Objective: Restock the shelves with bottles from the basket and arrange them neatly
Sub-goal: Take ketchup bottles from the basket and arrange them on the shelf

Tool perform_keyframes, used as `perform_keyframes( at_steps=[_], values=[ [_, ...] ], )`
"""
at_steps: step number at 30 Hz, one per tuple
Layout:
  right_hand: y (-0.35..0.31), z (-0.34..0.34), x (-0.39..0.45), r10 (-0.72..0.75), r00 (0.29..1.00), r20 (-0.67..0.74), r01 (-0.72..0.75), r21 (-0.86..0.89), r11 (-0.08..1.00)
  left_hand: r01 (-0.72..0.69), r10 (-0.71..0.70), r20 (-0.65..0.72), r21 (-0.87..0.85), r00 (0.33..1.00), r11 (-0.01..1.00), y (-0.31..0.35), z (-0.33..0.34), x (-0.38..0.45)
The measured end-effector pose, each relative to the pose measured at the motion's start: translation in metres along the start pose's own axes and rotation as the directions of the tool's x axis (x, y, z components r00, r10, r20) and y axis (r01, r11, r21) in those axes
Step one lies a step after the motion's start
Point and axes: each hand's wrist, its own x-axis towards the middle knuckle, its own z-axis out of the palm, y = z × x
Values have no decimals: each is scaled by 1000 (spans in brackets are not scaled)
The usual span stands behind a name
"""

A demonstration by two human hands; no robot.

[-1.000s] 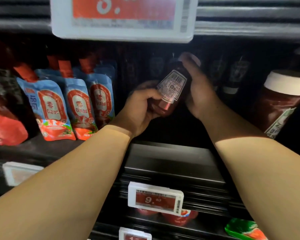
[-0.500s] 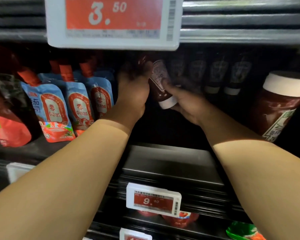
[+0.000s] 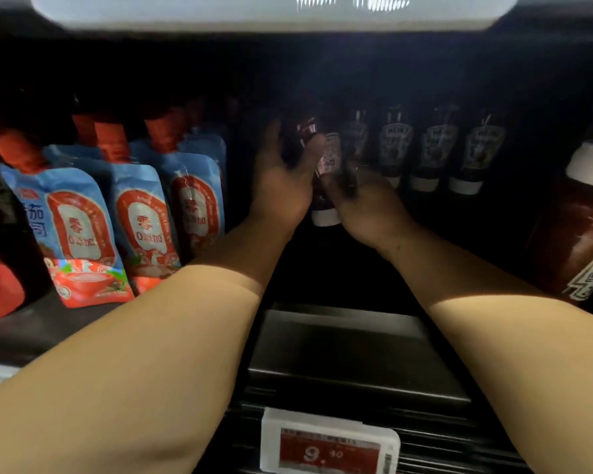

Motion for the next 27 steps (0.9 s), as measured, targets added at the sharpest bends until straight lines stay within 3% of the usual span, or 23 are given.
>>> perform_keyframes(
  at_steps=[6,11,14,19,23,27],
  values=[
    [-5,1,3,51,999,-5,-50,135,990,-32,19,86,150,996,988,-5,6,-8],
    [-8,13,-2,61,997,40,-67,188,980,204,-217,118,108,969,973,-3,3,-10],
    [-8,9,-2,58,998,27,-62,184,981,272,-274,86,27,958,962,-7,0,-5],
    [-6,4,-5,115,993,-28,-105,238,966,333,-333,6,31,943,942,-15,-3,0],
    [-1,4,0,191,981,-19,-171,361,917,320,-322,21,77,946,944,-12,1,0],
    [3,4,4,180,984,7,-172,327,929,290,-294,61,68,954,955,-11,2,-2]
  ],
)
